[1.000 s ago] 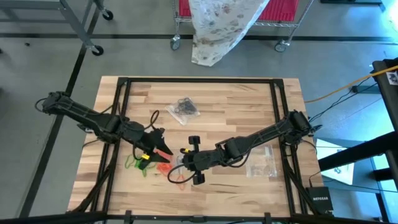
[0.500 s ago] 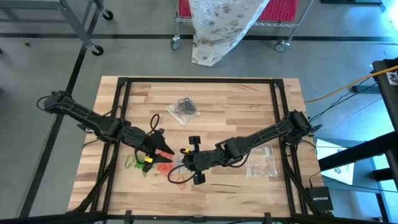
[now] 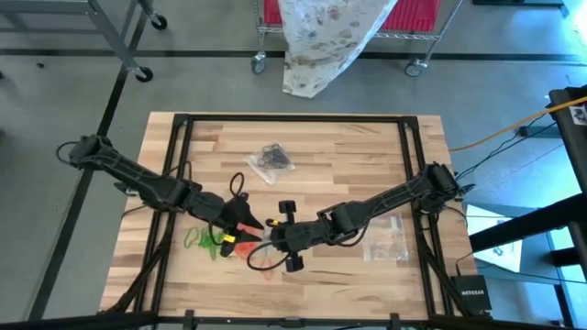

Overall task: Sort rubber bands
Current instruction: Open the transparent zip bag

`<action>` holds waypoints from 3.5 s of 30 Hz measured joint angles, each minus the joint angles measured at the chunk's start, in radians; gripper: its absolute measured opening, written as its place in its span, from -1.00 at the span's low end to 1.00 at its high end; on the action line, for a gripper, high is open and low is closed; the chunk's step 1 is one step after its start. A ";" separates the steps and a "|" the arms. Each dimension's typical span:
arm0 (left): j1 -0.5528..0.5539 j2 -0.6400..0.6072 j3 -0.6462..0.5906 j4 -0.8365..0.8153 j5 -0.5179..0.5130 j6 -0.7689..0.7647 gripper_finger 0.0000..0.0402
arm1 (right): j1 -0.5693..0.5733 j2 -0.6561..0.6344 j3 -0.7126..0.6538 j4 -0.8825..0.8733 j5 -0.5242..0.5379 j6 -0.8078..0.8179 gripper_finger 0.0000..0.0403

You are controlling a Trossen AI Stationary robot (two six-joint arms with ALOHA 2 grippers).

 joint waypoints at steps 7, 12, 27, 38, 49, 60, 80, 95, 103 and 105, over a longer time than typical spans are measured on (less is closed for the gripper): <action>0.016 0.015 0.000 0.008 0.002 0.006 -0.31 | -0.006 0.000 0.000 0.006 -0.009 0.048 -1.00; 0.016 0.026 0.000 0.013 0.031 0.010 -0.46 | -0.014 0.000 0.000 0.008 -0.017 0.057 -1.00; -0.010 0.052 0.000 0.013 -0.253 0.086 -1.00 | -0.029 0.000 -0.001 -0.012 -0.032 0.273 -1.00; 0.010 0.055 -0.001 0.001 -0.316 0.095 -1.00 | -0.004 0.080 0.000 0.033 -0.227 0.213 -1.00; 0.058 0.052 0.000 0.000 -0.244 0.106 -1.00 | 0.027 0.080 0.000 0.042 -0.268 0.177 -1.00; 0.043 -0.039 0.000 -0.064 -0.097 0.087 -0.91 | 0.027 0.060 0.000 -0.013 -0.219 0.175 -1.00; 0.054 -0.013 0.000 -0.082 0.089 0.112 -0.18 | 0.047 0.057 0.000 -0.035 -0.014 -0.354 -1.00; 0.060 0.020 0.000 -0.010 0.236 0.079 -0.19 | 0.046 0.057 0.000 -0.033 0.020 -0.397 -1.00; 0.062 0.067 0.000 0.029 0.227 0.097 -0.21 | 0.046 0.057 0.000 -0.033 0.020 -0.396 -1.00; 0.061 0.067 0.001 0.044 0.206 0.105 -0.26 | 0.046 0.057 0.000 -0.032 0.020 -0.380 -1.00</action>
